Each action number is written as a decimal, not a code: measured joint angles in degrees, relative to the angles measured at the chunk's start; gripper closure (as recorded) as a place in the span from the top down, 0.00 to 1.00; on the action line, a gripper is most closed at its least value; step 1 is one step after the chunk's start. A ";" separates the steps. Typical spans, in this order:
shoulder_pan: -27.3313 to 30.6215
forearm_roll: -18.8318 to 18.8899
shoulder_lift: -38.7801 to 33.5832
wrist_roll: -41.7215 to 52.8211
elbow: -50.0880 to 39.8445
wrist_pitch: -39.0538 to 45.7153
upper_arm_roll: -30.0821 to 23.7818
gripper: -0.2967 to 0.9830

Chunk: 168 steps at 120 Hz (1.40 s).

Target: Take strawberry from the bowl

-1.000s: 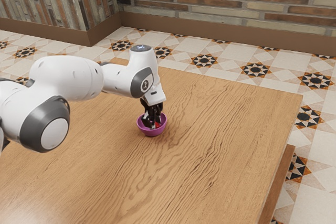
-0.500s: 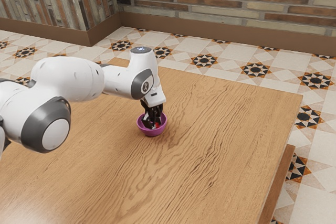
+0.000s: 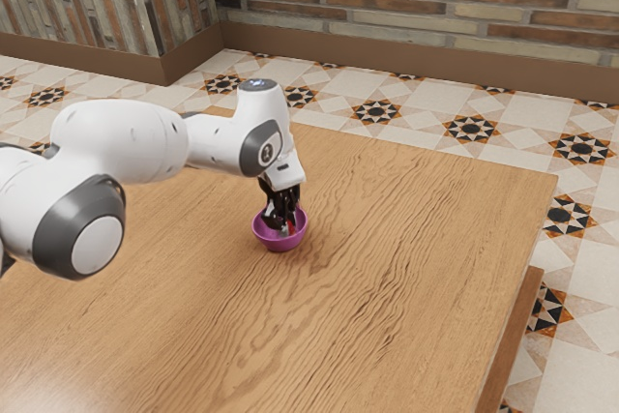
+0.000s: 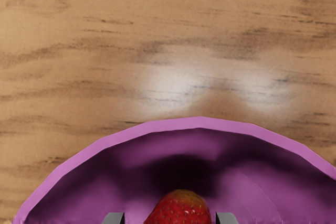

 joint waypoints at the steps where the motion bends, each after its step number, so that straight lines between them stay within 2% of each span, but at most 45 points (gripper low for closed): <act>1: 0.00 0.01 -0.18 -0.03 -0.02 -0.06 0.00 0.34; 21: -0.60 0.43 -7.58 -0.83 -3.92 -1.46 0.08 0.33; 38: -5.05 0.66 -11.98 -2.10 -4.90 -2.63 -0.04 0.32; 59: -8.11 0.38 -9.91 -4.42 -4.72 -2.48 -3.50 0.32; 85: -8.60 0.24 -5.70 -7.01 -4.47 -0.87 -4.62 0.32; 91: -8.62 0.24 -5.32 -7.48 -4.46 -0.66 -4.75 0.36; 107: -8.70 0.27 -4.81 -8.53 -4.38 -0.29 -4.82 0.54; 121: -8.79 0.45 -7.06 -9.85 -4.43 -0.71 -5.05 0.64; 131: -8.79 2.72 -14.04 -13.36 -4.77 -4.40 -3.24 0.68; 140: -8.56 4.44 -22.37 -18.28 -6.78 -9.21 1.79 0.71; 149: -5.53 5.58 -29.10 -24.28 -10.36 -13.56 4.48 0.72; 168: -2.93 5.19 -29.62 -35.11 -9.99 -20.83 8.80 0.75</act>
